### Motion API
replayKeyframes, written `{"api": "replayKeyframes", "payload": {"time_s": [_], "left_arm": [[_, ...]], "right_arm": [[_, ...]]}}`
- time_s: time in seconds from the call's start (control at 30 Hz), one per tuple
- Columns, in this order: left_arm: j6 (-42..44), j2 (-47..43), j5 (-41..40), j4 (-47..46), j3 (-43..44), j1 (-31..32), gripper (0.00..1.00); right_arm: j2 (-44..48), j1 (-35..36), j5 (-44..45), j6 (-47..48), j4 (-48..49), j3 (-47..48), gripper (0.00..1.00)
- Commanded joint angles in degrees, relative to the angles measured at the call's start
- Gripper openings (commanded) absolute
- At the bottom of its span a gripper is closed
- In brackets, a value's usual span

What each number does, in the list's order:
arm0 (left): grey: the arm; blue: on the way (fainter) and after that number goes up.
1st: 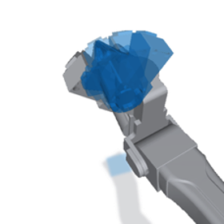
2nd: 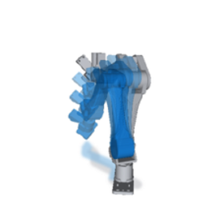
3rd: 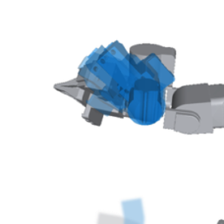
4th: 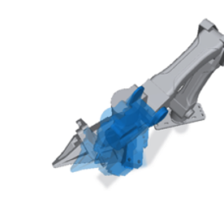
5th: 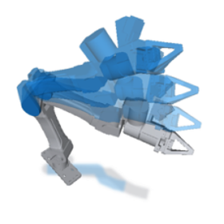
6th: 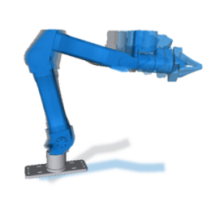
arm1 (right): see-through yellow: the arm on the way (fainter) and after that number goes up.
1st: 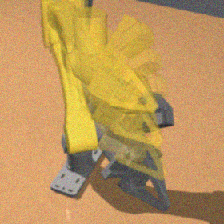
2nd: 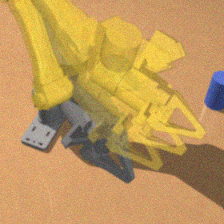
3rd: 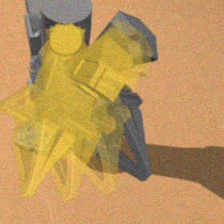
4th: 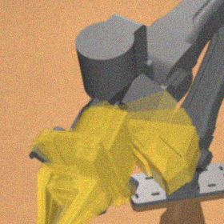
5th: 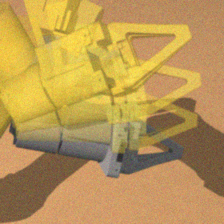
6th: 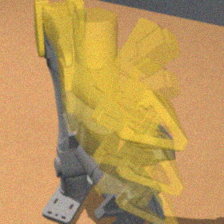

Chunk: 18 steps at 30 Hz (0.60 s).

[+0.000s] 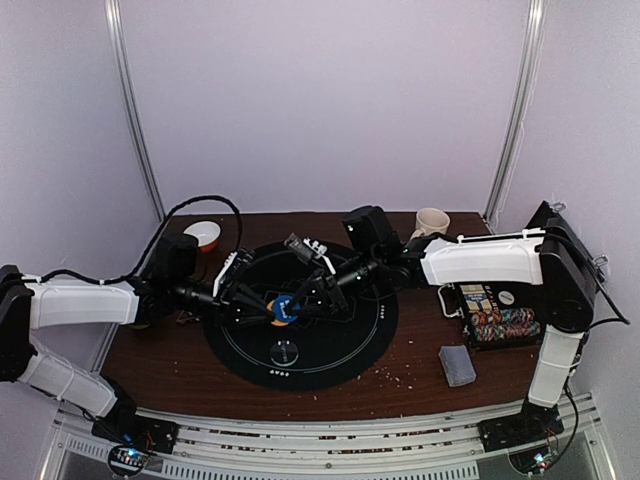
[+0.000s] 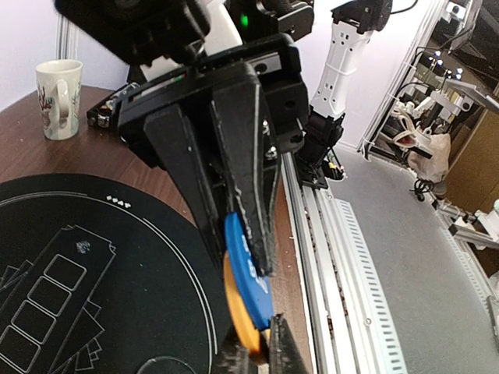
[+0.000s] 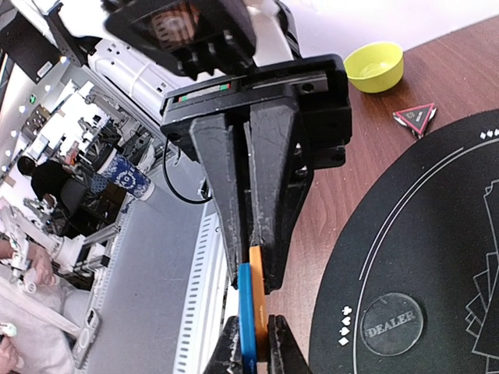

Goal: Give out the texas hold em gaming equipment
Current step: Pick up the big blind button.

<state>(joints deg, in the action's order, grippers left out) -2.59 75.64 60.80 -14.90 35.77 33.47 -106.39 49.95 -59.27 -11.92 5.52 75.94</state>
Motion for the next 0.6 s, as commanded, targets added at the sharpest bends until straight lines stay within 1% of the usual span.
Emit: {"api": "replayKeyframes", "payload": {"time_s": [0.0,0.03,0.1,0.13,0.17,0.23,0.3,0.43,0.57], "left_arm": [[-0.4,0.0,-0.3,-3.5,-0.8,0.1,0.0],[-1.3,0.1,-1.4,-4.5,-1.3,0.1,0.0],[-3.9,0.2,-5.2,-6.9,-2.4,0.1,0.0],[-4.8,0.4,-6.5,-8.1,-3.0,0.2,0.0],[-5.8,0.8,-7.9,-9.7,-3.6,0.1,0.0],[-6.8,2.3,-10.2,-10.7,-3.6,0.1,0.0],[-6.5,3.9,-11.9,-9.0,-2.3,0.2,0.0],[-4.6,6.2,-12.1,-5.6,-0.6,0.1,0.0],[-3.3,9.6,-13.0,-4.2,0.8,0.0,0.0]], "right_arm": [[0.8,-0.2,1.9,-0.7,-0.7,1.4,0.0],[0.7,-0.2,2.9,-0.7,-0.6,0.8,0.02],[0.7,-0.3,5.6,-1.0,1.2,-0.9,0.11],[0.4,-0.5,7.0,-1.6,3.0,-2.0,0.12],[-0.3,-0.8,7.7,-2.5,5.4,-2.9,0.13],[-2.9,-1.8,7.8,-3.6,7.0,-2.6,0.12],[-5.6,-2.6,7.5,-3.8,7.0,-1.4,0.11],[-8.2,-3.9,6.2,-4.7,9.4,-1.4,0.11],[-11.2,-4.7,4.8,-6.0,11.2,-1.6,0.09]]}}
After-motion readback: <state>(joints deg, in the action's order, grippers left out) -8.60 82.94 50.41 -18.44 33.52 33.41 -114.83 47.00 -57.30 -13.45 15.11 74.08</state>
